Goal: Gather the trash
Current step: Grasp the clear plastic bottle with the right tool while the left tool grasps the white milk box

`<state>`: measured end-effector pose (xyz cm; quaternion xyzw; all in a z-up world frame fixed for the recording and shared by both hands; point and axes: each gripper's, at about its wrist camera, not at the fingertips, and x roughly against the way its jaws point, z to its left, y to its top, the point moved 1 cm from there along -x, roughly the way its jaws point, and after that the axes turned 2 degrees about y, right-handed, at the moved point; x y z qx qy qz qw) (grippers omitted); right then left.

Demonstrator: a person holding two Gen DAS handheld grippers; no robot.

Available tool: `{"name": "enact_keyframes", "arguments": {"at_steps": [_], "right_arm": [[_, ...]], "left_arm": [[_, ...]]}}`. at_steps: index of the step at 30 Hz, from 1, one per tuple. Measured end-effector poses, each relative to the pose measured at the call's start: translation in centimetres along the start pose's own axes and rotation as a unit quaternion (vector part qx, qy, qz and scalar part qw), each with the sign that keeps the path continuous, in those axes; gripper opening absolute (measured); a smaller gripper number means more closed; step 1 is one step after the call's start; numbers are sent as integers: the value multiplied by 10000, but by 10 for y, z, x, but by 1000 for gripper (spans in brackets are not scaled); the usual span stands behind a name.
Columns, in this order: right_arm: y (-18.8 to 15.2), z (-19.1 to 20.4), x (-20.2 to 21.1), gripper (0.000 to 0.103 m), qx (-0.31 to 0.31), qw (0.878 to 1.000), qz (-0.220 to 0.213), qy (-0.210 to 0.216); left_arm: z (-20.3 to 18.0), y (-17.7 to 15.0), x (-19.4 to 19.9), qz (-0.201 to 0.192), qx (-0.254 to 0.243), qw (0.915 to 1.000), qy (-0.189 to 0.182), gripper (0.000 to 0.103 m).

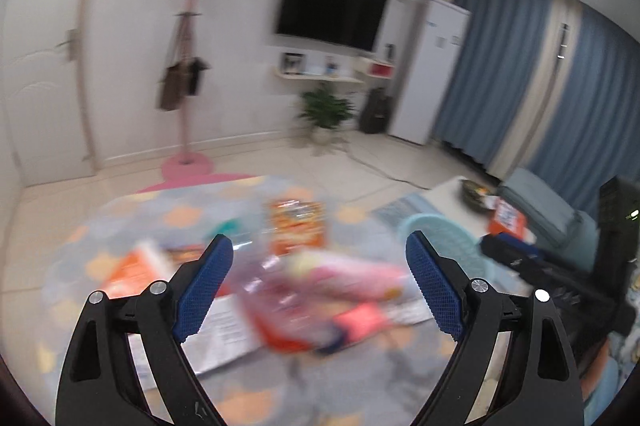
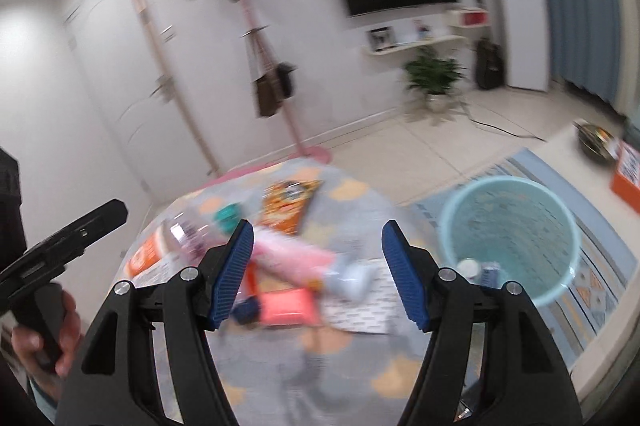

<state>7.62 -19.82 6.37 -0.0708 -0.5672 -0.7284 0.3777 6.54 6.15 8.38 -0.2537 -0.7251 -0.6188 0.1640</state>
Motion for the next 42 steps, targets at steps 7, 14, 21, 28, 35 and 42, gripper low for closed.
{"name": "enact_keyframes", "arguments": {"at_steps": [7,14,21,28,35,42], "right_arm": [[-17,66,-55,63,582,9947,527,671],[-32,103,-108,63,1040,9872,955,743],[-39,108,-135,63,1216,9814,1279,752],[-47,108,-148,63,1263,9785,1441,757],[-50,112,-155,63,1416,9754,1563,636],[-53,112,-164,62,1397,9744,1661,578]], "left_arm": [[89,-28,-14,564,129,9978,328,86],[111,-51,-38,824,-149,9964,-154,85],[107,-64,-49,1220,-409,9893,-693,85],[88,-85,-41,1405,-924,9828,-757,89],[67,-105,-34,1547,-1524,9745,-571,93],[50,-115,-38,1652,-2018,9653,-112,93]]}}
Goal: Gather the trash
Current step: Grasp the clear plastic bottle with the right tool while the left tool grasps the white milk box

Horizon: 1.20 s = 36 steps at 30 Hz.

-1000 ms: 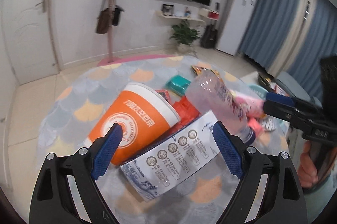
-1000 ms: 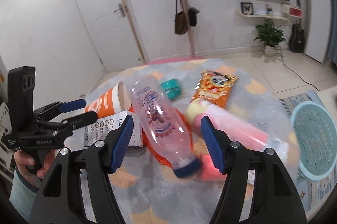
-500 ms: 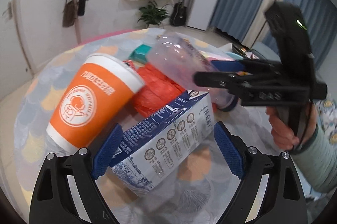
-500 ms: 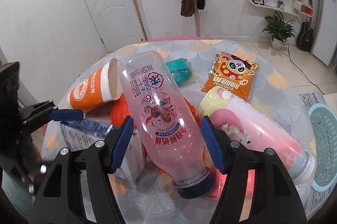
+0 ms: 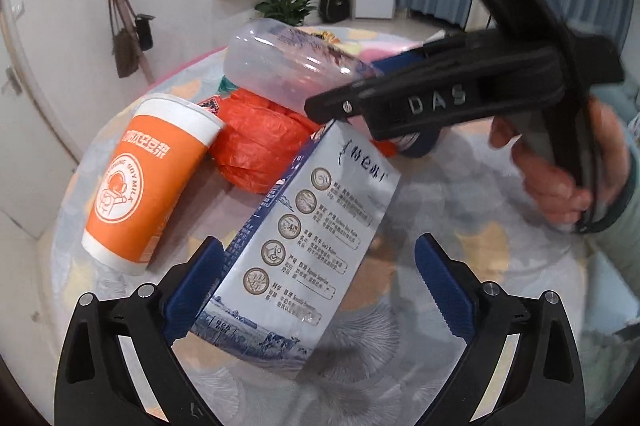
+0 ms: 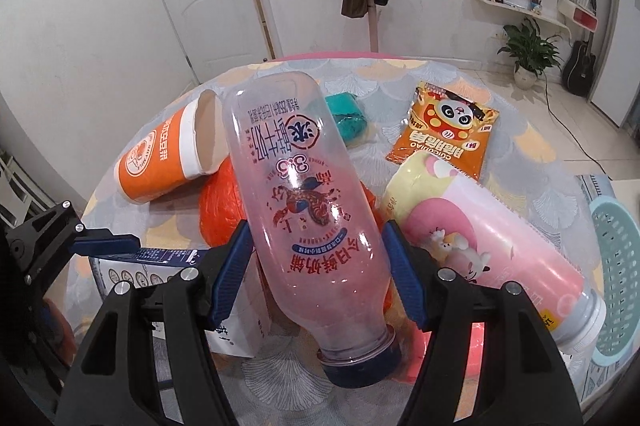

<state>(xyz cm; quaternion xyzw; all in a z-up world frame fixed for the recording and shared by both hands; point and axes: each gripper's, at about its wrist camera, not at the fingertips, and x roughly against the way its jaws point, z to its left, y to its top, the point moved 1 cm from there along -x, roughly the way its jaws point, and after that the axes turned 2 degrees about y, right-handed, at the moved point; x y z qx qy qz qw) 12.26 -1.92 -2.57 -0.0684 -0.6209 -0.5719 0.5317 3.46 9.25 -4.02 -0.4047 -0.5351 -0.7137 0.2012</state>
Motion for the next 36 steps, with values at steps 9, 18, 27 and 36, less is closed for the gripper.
{"name": "enact_keyframes", "arguments": {"at_steps": [9,18,27,36], "right_arm": [[-13,-5,31,61,-142,9993,-336,71],[-17,-27,108,61,-522,9922,-1134,64],[-31,-95,196,61,-1198,9695,-2019,-699],[-54,-211,228,61,-2323,9368,-2066,-1603]], "left_arm": [[4,4,3,-11,51,9999,119,62],[5,31,44,-764,759,9926,-553,53],[-44,102,64,-1507,487,9818,-1050,53],[-104,194,36,-1706,399,9712,-1615,53]]}}
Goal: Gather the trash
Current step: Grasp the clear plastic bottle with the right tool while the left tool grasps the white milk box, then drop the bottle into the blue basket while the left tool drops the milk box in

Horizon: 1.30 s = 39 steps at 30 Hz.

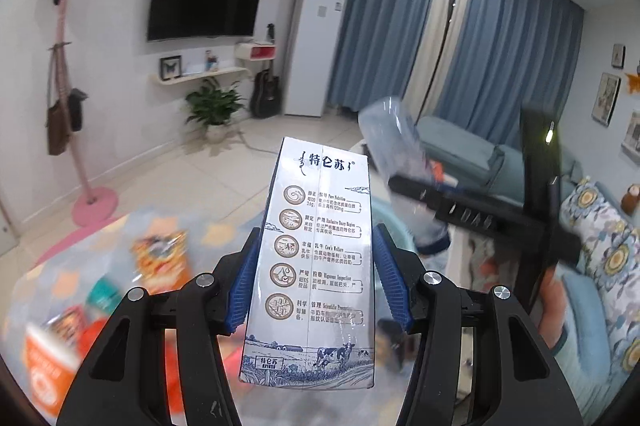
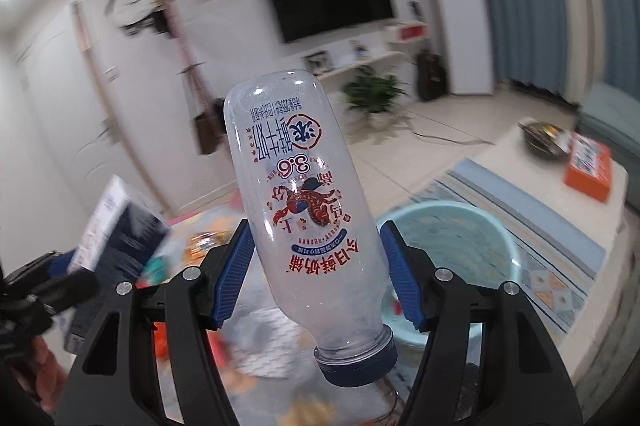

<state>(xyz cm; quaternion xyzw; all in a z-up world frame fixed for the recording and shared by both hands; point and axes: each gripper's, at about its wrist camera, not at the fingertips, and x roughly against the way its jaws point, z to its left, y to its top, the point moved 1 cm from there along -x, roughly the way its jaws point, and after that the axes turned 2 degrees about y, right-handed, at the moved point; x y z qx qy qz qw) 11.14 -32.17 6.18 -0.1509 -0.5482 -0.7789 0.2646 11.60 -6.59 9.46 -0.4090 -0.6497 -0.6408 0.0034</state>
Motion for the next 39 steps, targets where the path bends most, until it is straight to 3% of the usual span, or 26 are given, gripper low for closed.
{"name": "enact_keyframes", "arguments": {"at_steps": [7,19,29,30,31,33,39], "right_arm": [[-4,-74,-47,61,-777,9945,383,-594],[-38,-154,-134,62,-1533,9752,1161,-1092],[-47,-175,-133,65,-1812,9695,1216,-1119],[-47,-175,-129,65,-1795,9697,1194,-1146],[-46,-176,-126,65,-1805,9696,1168,-1171],[-45,-177,-117,65,-1853,9691,1113,-1189],[-44,-168,-91,65,-1816,9721,964,-1126]], "left_arm": [[-24,29,-90,263,414,9986,-215,53],[-40,13,-214,953,671,9932,37,53],[-46,8,-242,1164,564,9916,-22,54],[-48,8,-243,1165,601,9914,-57,55],[-48,7,-244,1167,640,9911,-101,67],[-45,6,-244,1163,739,9905,-22,78],[-40,2,-221,1121,786,9906,-57,78]]}}
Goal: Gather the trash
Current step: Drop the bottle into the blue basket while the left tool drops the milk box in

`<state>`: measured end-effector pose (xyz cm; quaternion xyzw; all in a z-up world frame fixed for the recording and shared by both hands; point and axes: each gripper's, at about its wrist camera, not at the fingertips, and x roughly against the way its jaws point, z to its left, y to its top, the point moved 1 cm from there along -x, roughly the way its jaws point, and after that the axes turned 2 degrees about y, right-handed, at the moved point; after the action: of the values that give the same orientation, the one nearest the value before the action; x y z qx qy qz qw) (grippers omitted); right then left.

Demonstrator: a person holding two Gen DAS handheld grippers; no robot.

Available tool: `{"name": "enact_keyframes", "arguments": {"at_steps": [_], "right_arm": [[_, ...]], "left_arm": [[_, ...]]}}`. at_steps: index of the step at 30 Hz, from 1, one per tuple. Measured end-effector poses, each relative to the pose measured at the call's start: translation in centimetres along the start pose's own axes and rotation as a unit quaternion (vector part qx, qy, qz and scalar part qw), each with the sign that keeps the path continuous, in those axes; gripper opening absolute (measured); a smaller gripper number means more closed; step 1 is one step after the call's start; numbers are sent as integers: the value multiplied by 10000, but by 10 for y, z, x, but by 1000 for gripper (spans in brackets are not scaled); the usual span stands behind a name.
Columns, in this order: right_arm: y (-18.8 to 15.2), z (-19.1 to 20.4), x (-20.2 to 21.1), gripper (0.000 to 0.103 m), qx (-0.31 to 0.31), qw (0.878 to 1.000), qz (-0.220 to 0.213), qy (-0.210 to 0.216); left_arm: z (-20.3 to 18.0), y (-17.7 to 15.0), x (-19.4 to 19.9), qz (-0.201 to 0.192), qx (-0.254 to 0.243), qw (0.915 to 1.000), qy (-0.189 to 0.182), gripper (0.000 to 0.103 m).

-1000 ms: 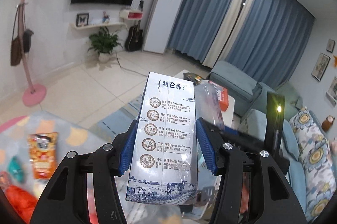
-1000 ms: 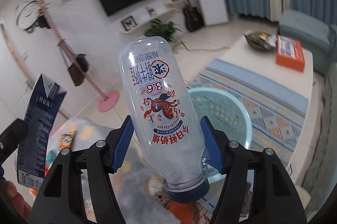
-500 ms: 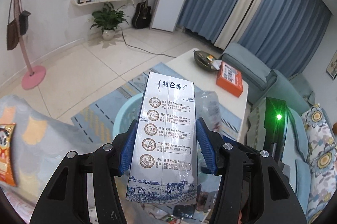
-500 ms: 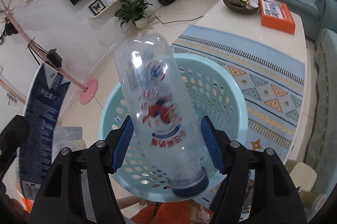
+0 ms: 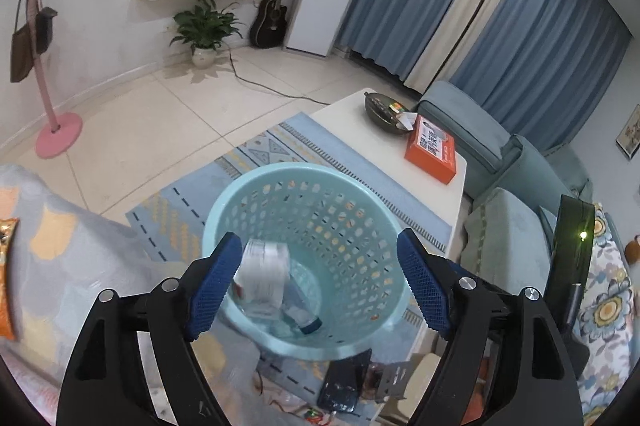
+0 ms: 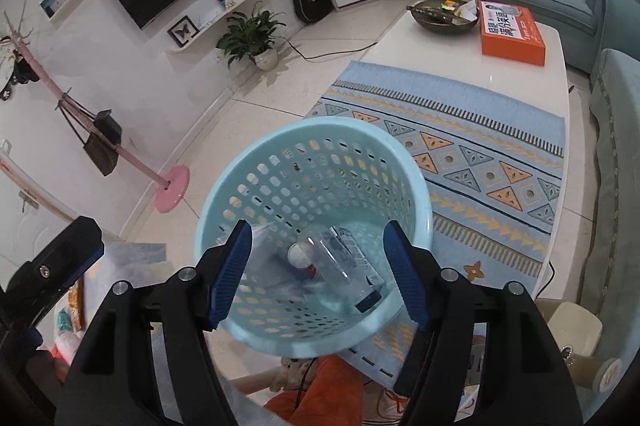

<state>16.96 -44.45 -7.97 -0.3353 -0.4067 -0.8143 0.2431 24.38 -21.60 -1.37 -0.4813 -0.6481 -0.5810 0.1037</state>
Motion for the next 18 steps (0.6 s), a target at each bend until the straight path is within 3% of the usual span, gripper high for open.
{"name": "enact_keyframes", "arguments": {"at_steps": [6,10,18], "right_arm": [[-7,33,42,65,283,9988,-253,325],[-13,68,76,65,614,9950,-499,614],[-39,145,128,65,1446,9786,-827,1206]], "left_arm": [[4,-5,48,-326,-14,9995,-34,78],[7,-10,100,-742,-86,9972,38,78],[27,-28,197,-1385,-202,9889,495,78]]}}
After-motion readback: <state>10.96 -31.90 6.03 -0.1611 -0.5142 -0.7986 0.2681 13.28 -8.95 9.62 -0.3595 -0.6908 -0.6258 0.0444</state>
